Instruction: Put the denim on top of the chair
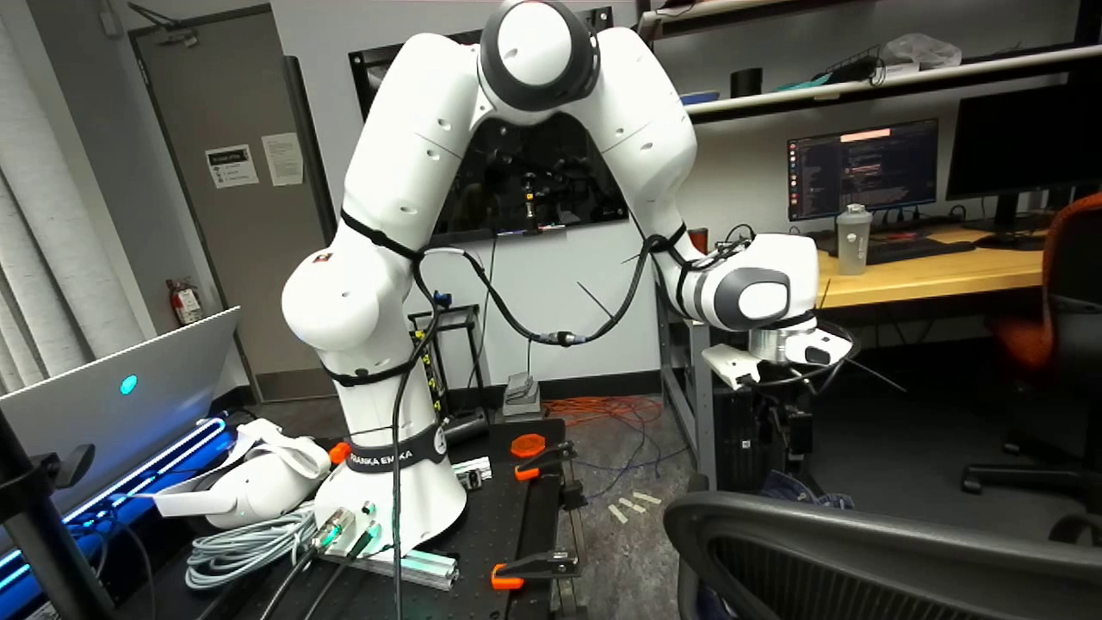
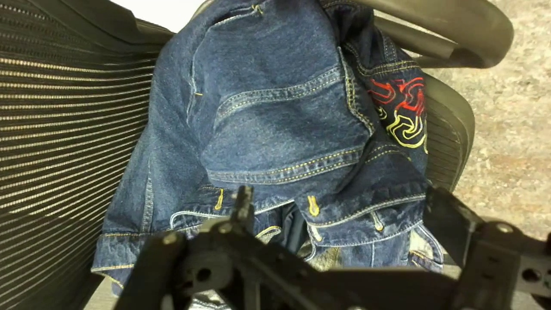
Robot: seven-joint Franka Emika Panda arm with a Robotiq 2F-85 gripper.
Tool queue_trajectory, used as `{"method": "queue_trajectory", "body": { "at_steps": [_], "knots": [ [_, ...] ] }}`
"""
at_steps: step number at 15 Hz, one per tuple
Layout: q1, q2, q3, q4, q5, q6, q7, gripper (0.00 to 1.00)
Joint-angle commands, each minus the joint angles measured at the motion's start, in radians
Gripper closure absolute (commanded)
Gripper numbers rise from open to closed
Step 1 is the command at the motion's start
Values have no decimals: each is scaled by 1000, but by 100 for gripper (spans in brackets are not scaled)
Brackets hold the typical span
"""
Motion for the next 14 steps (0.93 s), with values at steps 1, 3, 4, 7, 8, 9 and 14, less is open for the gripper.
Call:
{"method": "queue_trajectory", "body": {
  "at_steps": [1,3,4,7,8,9,14],
  "knots": [
    [18,120,-13,148,-28,-82,-68,0],
    [14,169,-5,202,-25,-119,-102,0],
    [15,192,-4,228,-27,-133,-118,0],
    [9,261,8,308,-23,-191,-174,0],
    [6,284,7,334,-24,-210,-190,0],
    [7,304,7,358,-25,-231,-201,0],
    [-1,394,17,466,-15,-340,-247,0]
  ]
}}
